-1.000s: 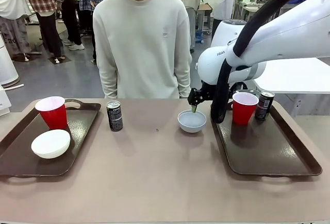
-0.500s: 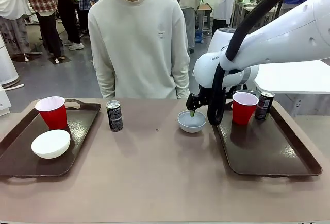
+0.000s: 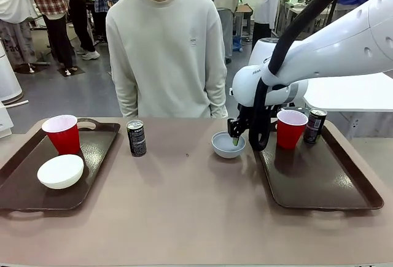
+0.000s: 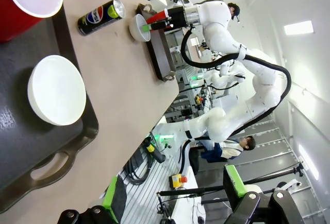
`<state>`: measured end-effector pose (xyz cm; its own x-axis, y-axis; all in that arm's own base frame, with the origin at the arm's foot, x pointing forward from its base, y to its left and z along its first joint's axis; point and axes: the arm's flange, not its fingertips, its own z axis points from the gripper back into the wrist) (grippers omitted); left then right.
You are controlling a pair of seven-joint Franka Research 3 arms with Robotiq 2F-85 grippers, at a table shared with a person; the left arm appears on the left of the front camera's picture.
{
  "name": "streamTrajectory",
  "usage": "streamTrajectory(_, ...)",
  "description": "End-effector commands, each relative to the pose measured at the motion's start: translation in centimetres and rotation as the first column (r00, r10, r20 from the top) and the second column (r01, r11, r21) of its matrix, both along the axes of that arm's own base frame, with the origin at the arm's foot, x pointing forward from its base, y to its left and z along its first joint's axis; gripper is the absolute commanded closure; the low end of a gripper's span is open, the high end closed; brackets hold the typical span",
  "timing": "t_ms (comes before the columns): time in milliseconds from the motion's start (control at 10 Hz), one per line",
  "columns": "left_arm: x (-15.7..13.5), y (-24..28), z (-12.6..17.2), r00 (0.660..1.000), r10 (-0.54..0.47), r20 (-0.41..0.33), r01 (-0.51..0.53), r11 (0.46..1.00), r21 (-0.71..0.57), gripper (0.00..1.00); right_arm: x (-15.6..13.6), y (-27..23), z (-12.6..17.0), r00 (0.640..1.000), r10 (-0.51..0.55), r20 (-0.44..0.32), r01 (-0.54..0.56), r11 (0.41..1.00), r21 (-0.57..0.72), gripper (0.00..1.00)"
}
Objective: Prepare tableware on both trays.
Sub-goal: Pick up a Picnic Bowl from the table and place it on a Handle tray.
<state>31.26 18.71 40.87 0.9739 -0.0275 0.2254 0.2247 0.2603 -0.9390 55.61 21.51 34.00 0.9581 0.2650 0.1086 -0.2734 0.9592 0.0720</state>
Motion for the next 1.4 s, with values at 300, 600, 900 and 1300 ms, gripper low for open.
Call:
streamTrajectory(300,-0.2,0.2,0.0,1.000,-0.011,0.022,0.012,1.000,-0.005,0.00,0.3,-0.4,1.2,0.999,0.033,0.003,-0.033,0.999,0.029,1.00)
streamTrajectory(600,-0.2,0.2,0.0,1.000,-0.011,0.022,0.012,1.000,-0.005,0.00,-1.6,-0.8,3.1,1.000,0.030,-0.003,-0.030,0.999,0.041,1.00)
streamTrajectory(900,-0.2,0.2,0.0,1.000,-0.011,0.022,0.012,1.000,-0.005,0.00,-8.7,-1.5,7.3,0.999,0.036,-0.039,-0.034,0.998,0.045,1.00)
streamTrajectory(1300,-0.2,0.2,0.0,1.000,-0.011,0.022,0.012,1.000,-0.005,0.00,-16.4,-7.2,8.6,1.000,-0.010,-0.012,0.010,1.000,0.029,1.00)
